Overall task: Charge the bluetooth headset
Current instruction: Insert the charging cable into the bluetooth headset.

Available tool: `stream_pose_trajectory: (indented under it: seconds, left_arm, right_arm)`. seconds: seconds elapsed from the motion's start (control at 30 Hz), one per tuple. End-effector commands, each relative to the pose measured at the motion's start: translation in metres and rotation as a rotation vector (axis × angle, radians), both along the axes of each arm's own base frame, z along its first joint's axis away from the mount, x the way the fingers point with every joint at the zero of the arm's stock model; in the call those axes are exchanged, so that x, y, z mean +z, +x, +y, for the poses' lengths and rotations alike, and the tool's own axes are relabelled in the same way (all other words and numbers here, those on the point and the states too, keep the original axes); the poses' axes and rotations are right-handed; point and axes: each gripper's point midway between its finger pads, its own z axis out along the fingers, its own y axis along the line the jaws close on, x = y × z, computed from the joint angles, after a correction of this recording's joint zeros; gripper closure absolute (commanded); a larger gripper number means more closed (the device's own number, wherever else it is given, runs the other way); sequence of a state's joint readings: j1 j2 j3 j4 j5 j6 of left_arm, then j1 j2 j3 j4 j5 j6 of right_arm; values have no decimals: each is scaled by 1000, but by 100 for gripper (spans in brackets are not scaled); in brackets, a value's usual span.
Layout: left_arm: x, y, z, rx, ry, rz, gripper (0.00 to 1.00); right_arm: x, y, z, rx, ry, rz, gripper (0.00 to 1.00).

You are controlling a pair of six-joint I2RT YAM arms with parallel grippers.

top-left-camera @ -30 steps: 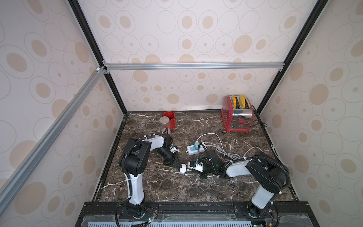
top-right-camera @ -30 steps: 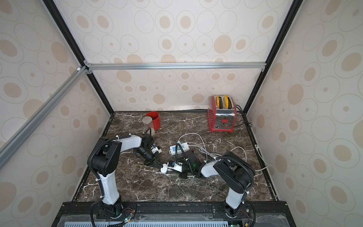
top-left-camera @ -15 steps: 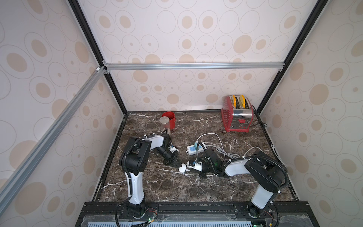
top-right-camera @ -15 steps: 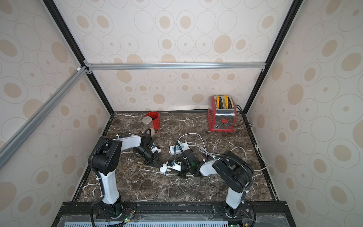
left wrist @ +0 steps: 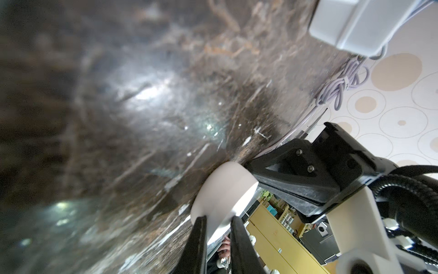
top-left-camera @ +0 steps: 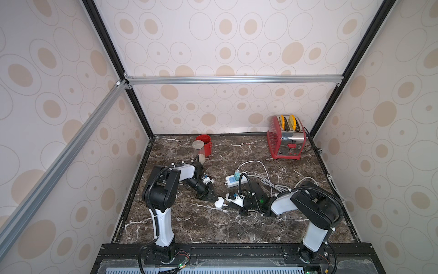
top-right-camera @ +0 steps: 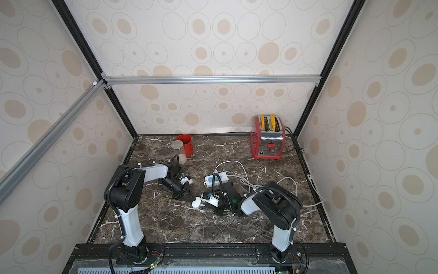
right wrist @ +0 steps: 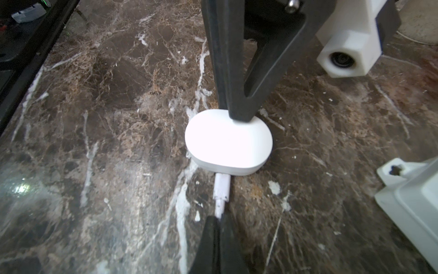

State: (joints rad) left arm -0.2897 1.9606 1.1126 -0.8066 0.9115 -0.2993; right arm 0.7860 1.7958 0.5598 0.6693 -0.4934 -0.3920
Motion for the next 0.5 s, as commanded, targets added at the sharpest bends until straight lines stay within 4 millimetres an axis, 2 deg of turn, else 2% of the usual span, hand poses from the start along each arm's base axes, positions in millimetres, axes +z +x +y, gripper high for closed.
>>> stream_pose_trajectory:
  seconds: [0.0, 0.17, 0.33, 0.37, 0.47]
  left_arm:
    - [-60, -19, 20, -67, 220, 0, 82]
    - [-63, -17, 12, -28, 199, 4, 82]
    - [-58, -20, 18, -56, 226, -14, 81]
    - [-56, -19, 20, -61, 235, -20, 81]
    - [-51, -16, 25, -78, 269, -34, 79]
  right_arm:
    - [10, 0, 11, -21, 38, -57, 100]
    - [20, -1, 20, -28, 86, -46, 100]
    - [17, 1, 13, -68, 75, -58, 100]
    - [17, 2, 9, -81, 66, -69, 99]
    - [16, 2, -3, -107, 27, -80, 87]
